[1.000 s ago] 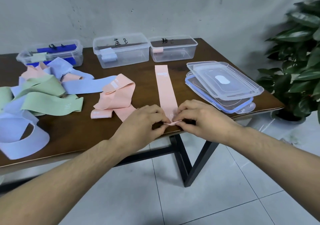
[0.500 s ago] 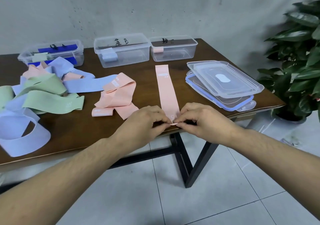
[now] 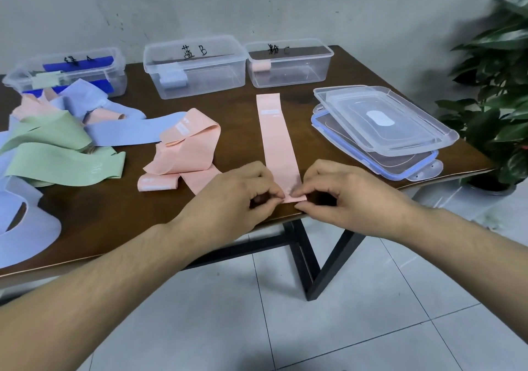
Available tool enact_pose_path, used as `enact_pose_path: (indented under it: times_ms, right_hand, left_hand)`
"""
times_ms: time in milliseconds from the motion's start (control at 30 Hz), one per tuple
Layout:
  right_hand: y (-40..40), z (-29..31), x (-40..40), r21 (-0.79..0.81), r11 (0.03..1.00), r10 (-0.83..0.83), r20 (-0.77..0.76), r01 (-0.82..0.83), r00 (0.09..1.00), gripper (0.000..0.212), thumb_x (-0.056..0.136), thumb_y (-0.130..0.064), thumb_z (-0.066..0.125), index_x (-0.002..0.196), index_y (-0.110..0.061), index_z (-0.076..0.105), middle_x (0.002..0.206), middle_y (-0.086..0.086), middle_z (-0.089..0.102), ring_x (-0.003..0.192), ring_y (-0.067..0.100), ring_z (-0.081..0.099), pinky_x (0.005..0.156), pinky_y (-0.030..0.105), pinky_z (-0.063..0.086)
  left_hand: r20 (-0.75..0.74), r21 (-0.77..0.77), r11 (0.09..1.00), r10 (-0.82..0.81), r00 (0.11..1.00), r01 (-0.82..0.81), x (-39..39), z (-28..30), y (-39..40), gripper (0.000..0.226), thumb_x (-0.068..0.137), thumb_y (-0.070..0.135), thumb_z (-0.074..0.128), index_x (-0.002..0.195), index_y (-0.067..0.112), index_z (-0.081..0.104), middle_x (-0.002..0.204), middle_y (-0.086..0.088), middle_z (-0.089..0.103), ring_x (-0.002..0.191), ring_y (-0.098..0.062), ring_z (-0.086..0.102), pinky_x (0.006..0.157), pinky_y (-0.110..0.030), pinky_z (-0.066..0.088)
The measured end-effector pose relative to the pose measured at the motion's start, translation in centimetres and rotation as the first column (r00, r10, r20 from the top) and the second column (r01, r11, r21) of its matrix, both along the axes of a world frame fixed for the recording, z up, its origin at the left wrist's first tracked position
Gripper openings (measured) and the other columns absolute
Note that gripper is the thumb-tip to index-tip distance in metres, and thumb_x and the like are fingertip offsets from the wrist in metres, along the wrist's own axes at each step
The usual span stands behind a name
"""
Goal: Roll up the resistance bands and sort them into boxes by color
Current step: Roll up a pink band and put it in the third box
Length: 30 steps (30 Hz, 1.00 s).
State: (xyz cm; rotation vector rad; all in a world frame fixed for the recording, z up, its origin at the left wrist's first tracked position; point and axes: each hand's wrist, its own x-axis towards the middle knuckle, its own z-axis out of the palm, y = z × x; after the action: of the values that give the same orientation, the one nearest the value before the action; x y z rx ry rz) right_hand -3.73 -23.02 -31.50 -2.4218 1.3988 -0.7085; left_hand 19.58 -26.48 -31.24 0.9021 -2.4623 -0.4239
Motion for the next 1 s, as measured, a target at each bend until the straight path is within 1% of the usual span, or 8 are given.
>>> enact_pose_path:
  times_ms: [167, 300, 400, 467, 600, 733, 867, 1000]
  right_hand:
    - [-0.4, -0.1, 0.3, -0.153, 0.987, 0.033, -0.097, -0.048, 0.995, 0.016, 0.091, -0.024, 0.067, 0.102, -0.018, 0.078, 0.096, -0.014, 0.057, 0.086, 0.002, 0.047, 0.083, 0.014, 0.041]
    - [-0.4, 0.3, 0.4, -0.04, 0.999, 0.014, 0.004, -0.014, 1.0, 0.015, 0.091, -0.017, 0.07, 0.103, -0.021, 0.077, 0.098, -0.012, 0.066, 0.088, 0.002, 0.06, 0.083, 0.016, 0.046]
    - [-0.4, 0.9, 0.5, 0.064, 0.998, -0.016, 0.106, 0.009, 0.994, 0.016, 0.09, -0.013, 0.071, 0.096, -0.028, 0.072, 0.086, -0.014, 0.063, 0.078, -0.001, 0.058, 0.07, 0.008, 0.039]
    - [-0.7, 0.9, 0.5, 0.083, 0.996, -0.025, 0.114, 0.016, 0.993, 0.016, 0.089, -0.014, 0.072, 0.093, -0.03, 0.072, 0.084, -0.015, 0.062, 0.078, 0.001, 0.059, 0.07, 0.007, 0.038]
    - [-1.1, 0.5, 0.4, 0.049, 0.997, -0.054, 0.043, 0.051, 0.998, 0.008, 0.091, -0.02, 0.07, 0.095, -0.026, 0.074, 0.093, -0.017, 0.06, 0.088, 0.004, 0.06, 0.077, 0.01, 0.04]
    - [-1.0, 0.4, 0.2, -0.033, 0.999, -0.027, -0.053, 0.025, 0.998, 0.017, 0.091, -0.031, 0.066, 0.103, -0.023, 0.075, 0.095, -0.019, 0.054, 0.091, 0.002, 0.055, 0.084, 0.011, 0.039]
    - [-1.3, 0.4, 0.1, -0.065, 0.998, -0.022, -0.119, 0.014, 0.993, 0.021, 0.092, -0.031, 0.066, 0.109, -0.022, 0.075, 0.097, -0.013, 0.057, 0.093, 0.009, 0.053, 0.085, 0.019, 0.042]
    - [-1.3, 0.6, 0.3, -0.056, 0.998, -0.017, -0.103, 0.011, 0.995, 0.015, 0.09, -0.025, 0.07, 0.103, -0.023, 0.077, 0.093, -0.018, 0.056, 0.089, 0.006, 0.051, 0.082, 0.014, 0.041]
  left_hand:
    - [0.058, -0.086, 0.994, -0.061, 0.996, 0.065, 0.1, 0.1, -0.1, 0.014, 0.089, 0.022, 0.072, 0.101, 0.02, 0.078, 0.098, 0.009, 0.062, 0.08, -0.005, 0.058, 0.072, -0.016, 0.049]
    - [0.018, 0.022, 1.0, -0.022, 1.0, 0.021, 0.0, 0.3, -0.3, 0.013, 0.09, 0.02, 0.069, 0.1, 0.023, 0.077, 0.095, 0.013, 0.064, 0.078, 0.001, 0.055, 0.071, -0.007, 0.041]
    - [0.056, 0.087, 0.995, 0.036, 0.998, -0.04, -0.1, 0.7, -0.6, 0.016, 0.092, 0.026, 0.065, 0.104, 0.03, 0.074, 0.094, 0.019, 0.064, 0.085, 0.0, 0.056, 0.072, -0.011, 0.045]
    - [0.084, 0.087, 0.994, 0.061, 0.995, -0.068, -0.4, 0.9, -0.8, 0.016, 0.092, 0.027, 0.063, 0.105, 0.032, 0.07, 0.088, 0.021, 0.061, 0.086, -0.001, 0.055, 0.071, -0.012, 0.046]
    - [0.137, -0.031, 0.999, 0.039, 0.99, -0.036, -0.4, 0.9, -0.9, 0.014, 0.094, 0.022, 0.061, 0.103, 0.027, 0.071, 0.093, 0.019, 0.056, 0.077, 0.008, 0.051, 0.068, -0.002, 0.037]
    - [0.168, -0.112, 0.994, 0.011, 0.986, 0.008, -0.2, 0.7, -1.0, 0.014, 0.095, 0.025, 0.063, 0.102, 0.022, 0.075, 0.102, 0.011, 0.06, 0.073, -0.003, 0.046, 0.064, -0.006, 0.036]
    - [0.169, -0.09, 0.996, 0.004, 0.986, 0.011, 0.0, 0.7, -1.1, 0.016, 0.092, 0.028, 0.067, 0.104, 0.023, 0.076, 0.1, 0.012, 0.062, 0.068, -0.002, 0.046, 0.066, -0.005, 0.035]
    - [0.13, -0.027, 1.0, 0.018, 0.991, -0.015, -0.3, 0.8, -0.9, 0.015, 0.091, 0.025, 0.065, 0.102, 0.024, 0.076, 0.097, 0.015, 0.061, 0.074, 0.012, 0.05, 0.067, -0.001, 0.037]
